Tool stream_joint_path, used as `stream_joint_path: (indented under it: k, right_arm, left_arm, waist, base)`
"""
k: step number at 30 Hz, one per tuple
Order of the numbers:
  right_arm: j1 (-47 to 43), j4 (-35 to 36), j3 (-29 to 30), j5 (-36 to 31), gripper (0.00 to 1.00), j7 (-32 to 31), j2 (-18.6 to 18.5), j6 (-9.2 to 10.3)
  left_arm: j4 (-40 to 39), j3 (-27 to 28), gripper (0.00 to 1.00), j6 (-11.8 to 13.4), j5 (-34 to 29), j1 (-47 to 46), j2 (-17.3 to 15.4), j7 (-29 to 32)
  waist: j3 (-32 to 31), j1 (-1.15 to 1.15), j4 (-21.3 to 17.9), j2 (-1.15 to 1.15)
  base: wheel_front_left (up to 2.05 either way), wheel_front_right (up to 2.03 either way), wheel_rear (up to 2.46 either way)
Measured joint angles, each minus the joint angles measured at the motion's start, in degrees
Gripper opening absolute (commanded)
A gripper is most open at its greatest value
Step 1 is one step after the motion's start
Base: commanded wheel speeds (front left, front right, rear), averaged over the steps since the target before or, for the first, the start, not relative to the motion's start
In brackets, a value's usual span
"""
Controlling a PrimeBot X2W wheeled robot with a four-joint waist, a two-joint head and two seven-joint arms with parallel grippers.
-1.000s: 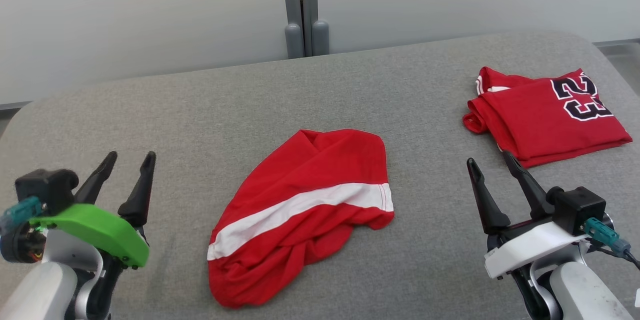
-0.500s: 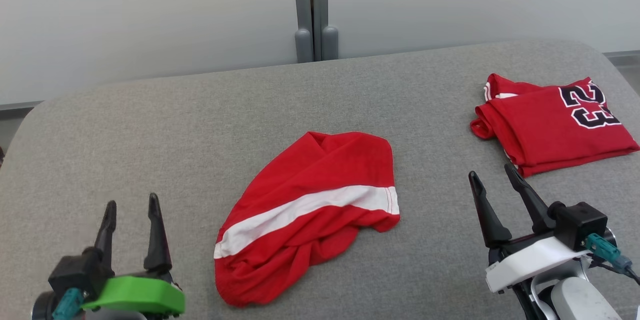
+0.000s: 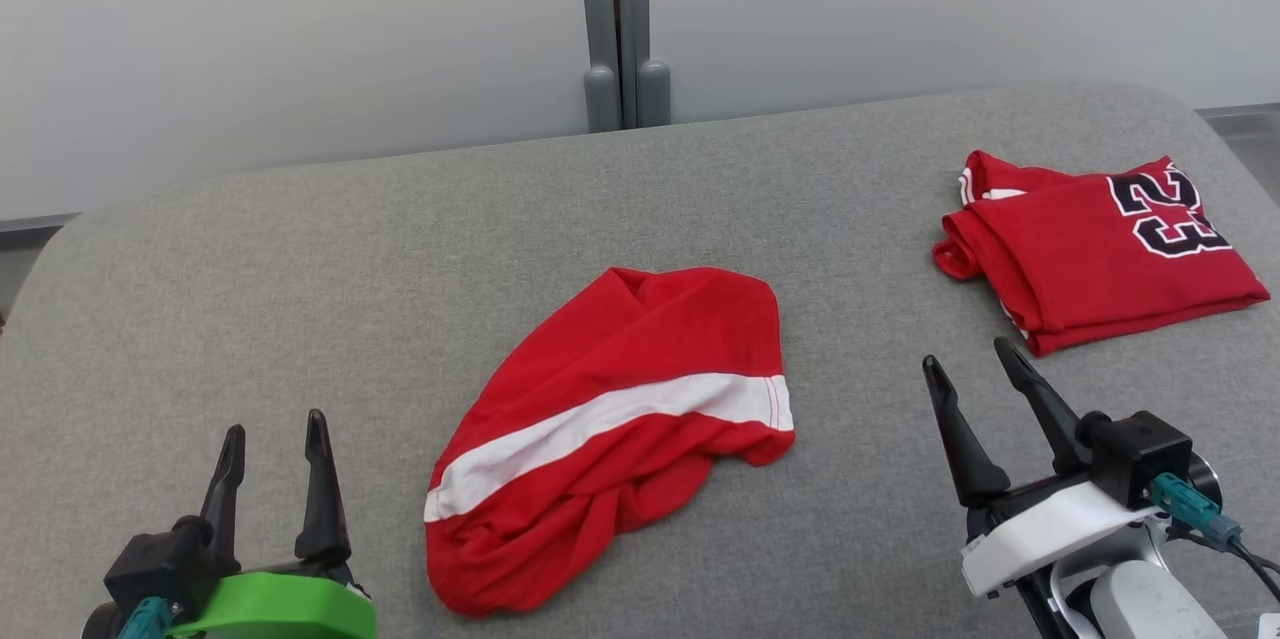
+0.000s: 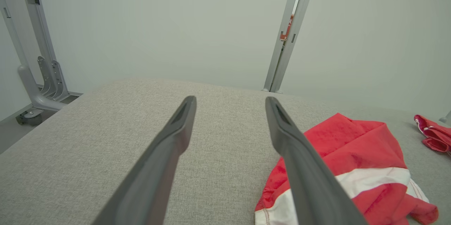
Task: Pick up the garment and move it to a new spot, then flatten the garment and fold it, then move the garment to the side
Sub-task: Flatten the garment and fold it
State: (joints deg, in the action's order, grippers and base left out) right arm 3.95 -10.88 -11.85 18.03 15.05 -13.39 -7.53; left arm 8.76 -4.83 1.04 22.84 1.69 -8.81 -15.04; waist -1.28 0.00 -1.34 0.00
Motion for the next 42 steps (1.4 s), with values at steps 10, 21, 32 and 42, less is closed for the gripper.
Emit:
stream_joint_path:
  k: [10, 21, 32, 42]
  right_arm:
    - [3.75, -6.65, -1.63, 3.69, 1.00, -2.92, -0.81, 0.04]
    - [18.22, -21.11, -9.89, 13.79, 1.00, -19.31, -0.75, 0.03]
    - [27.66, -30.95, -20.95, 25.10, 1.00, -29.56, -0.96, 0.04]
    - [32.95, -34.64, -28.35, 31.58, 1.00, -31.66, -0.15, 0.04]
  left_arm:
    - [4.71, 0.07, 1.00, -4.45, 2.82, -2.19, 0.08, 7.48]
    - [5.14, -3.70, 1.00, -8.05, 17.35, -17.20, -7.95, 41.51]
    - [13.94, -10.49, 1.00, -8.34, 30.29, -27.97, -7.80, 68.41]
    - [22.06, -14.12, 1.00, -8.42, 32.49, -32.13, -7.20, 73.41]
  waist:
    - [0.82, 0.00, 0.28, 0.00]
    - [4.71, 0.00, 2.55, 0.00]
    - [8.93, 0.00, 6.03, 0.00]
    - [11.64, 0.00, 6.08, 0.00]
  base:
    - [0.00, 0.00, 0.00]
    - [0.00, 0.00, 0.00]
    - [0.00, 0.00, 0.00]
    - [0.00, 0.00, 0.00]
